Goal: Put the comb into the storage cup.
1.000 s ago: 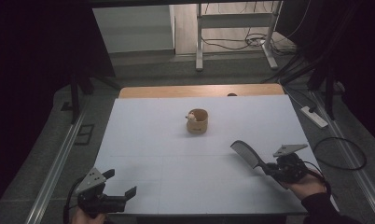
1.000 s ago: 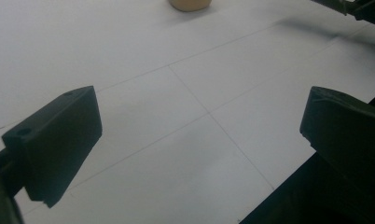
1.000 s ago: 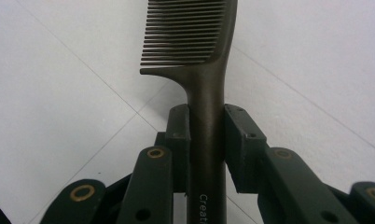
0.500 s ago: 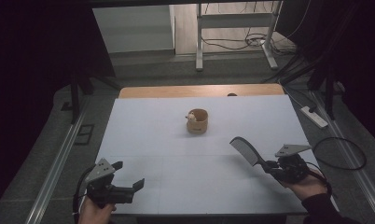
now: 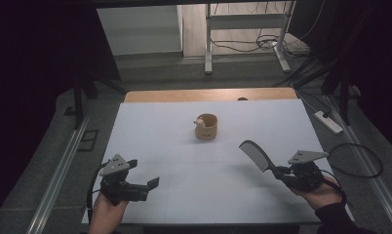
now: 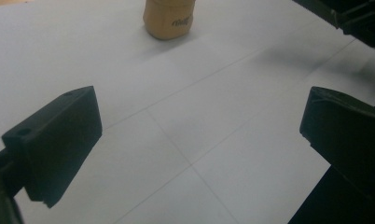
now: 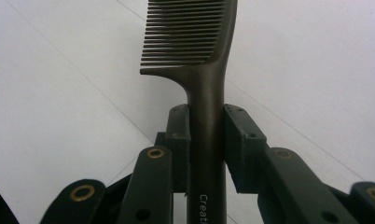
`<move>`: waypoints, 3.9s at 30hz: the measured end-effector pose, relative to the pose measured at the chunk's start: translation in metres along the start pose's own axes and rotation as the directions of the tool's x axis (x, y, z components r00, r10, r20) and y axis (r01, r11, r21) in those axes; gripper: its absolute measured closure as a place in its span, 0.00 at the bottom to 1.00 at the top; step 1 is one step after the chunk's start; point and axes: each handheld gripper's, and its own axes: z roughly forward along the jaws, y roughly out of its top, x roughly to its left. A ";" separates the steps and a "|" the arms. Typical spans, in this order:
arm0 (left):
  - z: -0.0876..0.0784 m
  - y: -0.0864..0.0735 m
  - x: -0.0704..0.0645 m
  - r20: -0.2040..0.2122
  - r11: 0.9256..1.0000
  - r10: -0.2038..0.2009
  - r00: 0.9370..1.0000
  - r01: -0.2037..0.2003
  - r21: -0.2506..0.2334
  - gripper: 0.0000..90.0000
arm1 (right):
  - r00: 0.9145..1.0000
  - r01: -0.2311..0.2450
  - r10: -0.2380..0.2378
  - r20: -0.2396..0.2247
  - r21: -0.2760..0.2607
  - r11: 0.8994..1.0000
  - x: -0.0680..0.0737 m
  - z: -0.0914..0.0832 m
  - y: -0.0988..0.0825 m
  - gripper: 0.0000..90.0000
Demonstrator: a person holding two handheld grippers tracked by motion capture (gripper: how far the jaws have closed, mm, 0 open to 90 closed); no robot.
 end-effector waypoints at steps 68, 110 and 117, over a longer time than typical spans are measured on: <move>0.103 0.094 -0.031 0.279 0.999 -0.006 0.960 -0.004 0.036 0.00 | 0.994 0.097 -0.103 -0.033 -0.144 0.985 0.048 0.010 0.027 0.80; 0.132 0.096 -0.036 0.486 0.988 -0.149 0.861 0.111 0.105 0.00 | 0.971 0.201 -0.226 -0.079 -0.243 0.949 0.092 0.012 0.036 0.80; 0.129 0.098 -0.038 0.509 0.987 -0.154 0.847 0.111 0.114 0.06 | 0.968 0.215 -0.240 -0.077 -0.246 0.945 0.095 0.013 0.036 0.80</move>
